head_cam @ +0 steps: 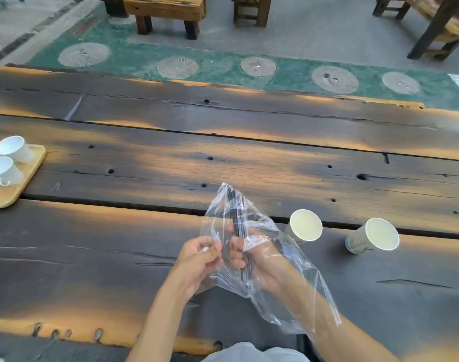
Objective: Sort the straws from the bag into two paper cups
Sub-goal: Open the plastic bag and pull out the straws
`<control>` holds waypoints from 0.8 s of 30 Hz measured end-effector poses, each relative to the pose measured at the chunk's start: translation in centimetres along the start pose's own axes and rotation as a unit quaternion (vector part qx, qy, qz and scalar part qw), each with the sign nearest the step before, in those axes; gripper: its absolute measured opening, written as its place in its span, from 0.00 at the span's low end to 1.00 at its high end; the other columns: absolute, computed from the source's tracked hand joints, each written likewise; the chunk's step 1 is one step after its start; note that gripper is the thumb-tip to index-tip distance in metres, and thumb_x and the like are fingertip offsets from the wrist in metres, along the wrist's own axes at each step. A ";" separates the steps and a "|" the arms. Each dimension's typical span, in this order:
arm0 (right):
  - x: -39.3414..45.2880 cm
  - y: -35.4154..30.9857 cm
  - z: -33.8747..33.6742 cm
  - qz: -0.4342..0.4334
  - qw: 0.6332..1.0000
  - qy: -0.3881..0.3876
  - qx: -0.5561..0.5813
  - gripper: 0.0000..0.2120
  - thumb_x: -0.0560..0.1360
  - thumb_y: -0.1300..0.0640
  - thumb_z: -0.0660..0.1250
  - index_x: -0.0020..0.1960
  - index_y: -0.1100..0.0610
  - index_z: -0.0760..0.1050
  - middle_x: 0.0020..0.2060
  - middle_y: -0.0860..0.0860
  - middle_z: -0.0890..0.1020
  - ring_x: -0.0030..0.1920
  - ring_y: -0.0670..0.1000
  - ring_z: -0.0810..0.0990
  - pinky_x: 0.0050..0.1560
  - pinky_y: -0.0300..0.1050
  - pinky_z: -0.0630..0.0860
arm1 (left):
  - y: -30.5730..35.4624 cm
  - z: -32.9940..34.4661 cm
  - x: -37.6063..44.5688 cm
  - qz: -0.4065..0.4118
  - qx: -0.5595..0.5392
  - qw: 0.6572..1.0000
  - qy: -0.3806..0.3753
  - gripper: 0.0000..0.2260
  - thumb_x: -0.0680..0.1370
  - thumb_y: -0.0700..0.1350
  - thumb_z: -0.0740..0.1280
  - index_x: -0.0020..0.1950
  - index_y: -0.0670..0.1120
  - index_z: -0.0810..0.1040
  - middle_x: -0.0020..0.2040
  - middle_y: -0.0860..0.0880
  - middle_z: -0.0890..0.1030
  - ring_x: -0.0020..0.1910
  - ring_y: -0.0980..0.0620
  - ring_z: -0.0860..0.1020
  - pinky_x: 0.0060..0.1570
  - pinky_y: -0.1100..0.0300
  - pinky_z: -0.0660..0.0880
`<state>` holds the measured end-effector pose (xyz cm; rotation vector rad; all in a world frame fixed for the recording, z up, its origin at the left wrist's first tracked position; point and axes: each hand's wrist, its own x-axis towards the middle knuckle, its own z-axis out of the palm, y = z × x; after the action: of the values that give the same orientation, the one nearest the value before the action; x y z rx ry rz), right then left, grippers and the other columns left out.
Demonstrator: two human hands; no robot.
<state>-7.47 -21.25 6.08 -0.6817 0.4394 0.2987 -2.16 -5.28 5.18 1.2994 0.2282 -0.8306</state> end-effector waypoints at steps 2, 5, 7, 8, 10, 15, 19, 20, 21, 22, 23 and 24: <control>0.0 0.1 -0.4 -0.018 0.999 0.020 -0.039 0.14 0.74 0.61 0.73 0.58 0.58 0.76 0.34 0.53 0.75 0.29 0.49 0.72 0.24 0.40 0.70 | 0.3 -0.1 0.0 0.007 -0.010 1.000 -0.006 0.08 0.70 0.46 0.74 0.40 0.43 0.80 0.35 0.44 0.77 0.32 0.50 0.75 0.38 0.56 0.78; 0.0 0.6 -0.3 -0.050 0.994 0.069 -0.071 0.15 0.78 0.54 0.69 0.63 0.51 0.70 0.33 0.52 0.73 0.26 0.49 0.69 0.24 0.40 0.68 | 0.9 0.4 0.0 0.014 -0.021 1.000 -0.019 0.10 0.73 0.48 0.73 0.40 0.41 0.81 0.35 0.42 0.77 0.34 0.45 0.74 0.42 0.49 0.75; 0.1 0.5 0.3 -0.061 0.992 0.104 -0.042 0.10 0.81 0.53 0.66 0.60 0.52 0.69 0.30 0.50 0.72 0.25 0.46 0.66 0.21 0.38 0.63 | 1.1 0.8 0.2 0.013 -0.030 0.999 -0.031 0.19 0.76 0.48 0.72 0.52 0.32 0.78 0.44 0.35 0.80 0.42 0.39 0.77 0.50 0.39 0.77; 0.1 0.3 0.7 -0.065 0.991 0.117 -0.031 0.07 0.82 0.54 0.64 0.56 0.54 0.68 0.29 0.49 0.71 0.24 0.45 0.65 0.20 0.37 0.62 | 1.1 0.9 0.2 0.009 -0.027 0.998 -0.048 0.21 0.78 0.48 0.71 0.57 0.30 0.76 0.50 0.32 0.81 0.46 0.36 0.79 0.54 0.35 0.77; 0.0 -0.3 1.2 -0.051 0.990 0.130 -0.012 0.08 0.82 0.56 0.62 0.46 0.57 0.68 0.27 0.50 0.68 0.22 0.46 0.63 0.19 0.37 0.61 | 1.0 0.8 0.0 0.000 -0.012 0.995 -0.097 0.20 0.79 0.46 0.71 0.62 0.32 0.75 0.56 0.30 0.82 0.50 0.33 0.83 0.54 0.36 0.79; -0.3 -0.7 1.0 0.016 0.991 0.135 0.001 0.11 0.82 0.53 0.62 0.43 0.57 0.70 0.26 0.51 0.71 0.21 0.47 0.67 0.19 0.37 0.62 | 0.2 0.2 0.2 -0.022 -0.016 0.995 -0.096 0.17 0.74 0.37 0.74 0.61 0.35 0.75 0.54 0.31 0.81 0.52 0.33 0.81 0.59 0.37 0.78; -0.5 -0.6 0.2 -0.009 0.996 0.085 0.008 0.12 0.84 0.49 0.58 0.49 0.55 0.75 0.27 0.49 0.69 0.22 0.45 0.66 0.18 0.37 0.65 | 0.8 0.1 0.3 -0.015 -0.006 0.999 -0.047 0.11 0.75 0.36 0.73 0.56 0.39 0.79 0.42 0.42 0.81 0.37 0.51 0.79 0.37 0.57 0.81; -0.5 -0.8 -0.1 -0.013 0.997 0.072 0.031 0.13 0.85 0.51 0.55 0.48 0.55 0.74 0.28 0.49 0.69 0.22 0.45 0.65 0.18 0.36 0.64 | 0.9 0.0 0.3 -0.012 -0.011 0.999 -0.035 0.10 0.76 0.35 0.71 0.57 0.38 0.78 0.42 0.43 0.80 0.35 0.51 0.78 0.35 0.58 0.80; -0.5 -1.0 -0.4 -0.015 0.997 0.067 0.045 0.13 0.85 0.54 0.54 0.45 0.54 0.73 0.28 0.49 0.68 0.22 0.44 0.64 0.17 0.35 0.63 | 1.1 -0.2 0.4 -0.007 -0.016 1.000 -0.024 0.10 0.78 0.35 0.70 0.58 0.36 0.77 0.43 0.42 0.80 0.35 0.50 0.77 0.35 0.57 0.79; -0.4 -1.1 -0.8 -0.017 0.997 0.071 0.035 0.13 0.84 0.56 0.55 0.42 0.52 0.71 0.28 0.49 0.68 0.22 0.44 0.64 0.17 0.34 0.61 | 1.2 -0.5 0.5 0.000 -0.019 1.000 -0.014 0.10 0.79 0.35 0.68 0.60 0.35 0.76 0.43 0.41 0.79 0.34 0.49 0.76 0.35 0.57 0.78; -0.5 -1.3 -1.1 -0.016 0.997 0.081 0.004 0.13 0.84 0.58 0.57 0.41 0.51 0.71 0.28 0.49 0.67 0.22 0.43 0.63 0.17 0.33 0.59 | 1.3 -0.8 0.6 0.010 -0.022 1.000 -0.004 0.10 0.80 0.35 0.68 0.60 0.35 0.76 0.41 0.41 0.79 0.33 0.49 0.76 0.35 0.57 0.78; -0.6 -1.4 -1.3 -0.009 0.996 0.086 -0.037 0.12 0.83 0.57 0.58 0.42 0.51 0.72 0.27 0.48 0.67 0.21 0.42 0.62 0.16 0.33 0.57 | 1.4 -1.0 0.7 0.019 -0.026 0.999 0.004 0.10 0.80 0.36 0.67 0.60 0.36 0.77 0.39 0.42 0.80 0.33 0.50 0.77 0.35 0.58 0.79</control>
<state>-7.79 -23.24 6.22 -0.7879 0.5888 0.2406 -0.46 -4.57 5.55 1.2547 0.2290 -0.7817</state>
